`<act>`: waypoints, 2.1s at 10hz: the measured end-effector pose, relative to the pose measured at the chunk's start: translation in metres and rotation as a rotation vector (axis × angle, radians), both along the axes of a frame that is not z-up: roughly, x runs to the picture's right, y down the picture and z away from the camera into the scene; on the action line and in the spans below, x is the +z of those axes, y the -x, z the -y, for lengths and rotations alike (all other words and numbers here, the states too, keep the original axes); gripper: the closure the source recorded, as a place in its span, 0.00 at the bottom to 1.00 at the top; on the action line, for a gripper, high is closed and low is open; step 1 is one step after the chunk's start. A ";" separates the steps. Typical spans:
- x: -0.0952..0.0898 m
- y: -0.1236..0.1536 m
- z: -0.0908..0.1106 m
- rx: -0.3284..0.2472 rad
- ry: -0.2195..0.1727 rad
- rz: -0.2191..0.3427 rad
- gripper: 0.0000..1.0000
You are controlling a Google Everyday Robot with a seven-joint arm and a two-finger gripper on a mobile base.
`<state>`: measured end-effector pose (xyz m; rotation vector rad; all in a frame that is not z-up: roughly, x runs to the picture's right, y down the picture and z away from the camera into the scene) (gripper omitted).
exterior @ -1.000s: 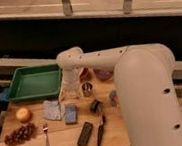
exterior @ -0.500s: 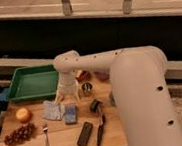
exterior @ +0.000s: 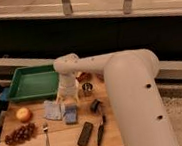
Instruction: Place sponge in metal cup
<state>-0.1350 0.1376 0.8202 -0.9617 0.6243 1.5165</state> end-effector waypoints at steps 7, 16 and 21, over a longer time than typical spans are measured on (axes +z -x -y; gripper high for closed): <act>0.025 -0.007 -0.025 0.038 0.105 -0.004 0.26; 0.015 -0.006 -0.016 0.020 0.057 -0.032 0.92; -0.050 -0.058 0.052 0.072 -0.129 -0.134 1.00</act>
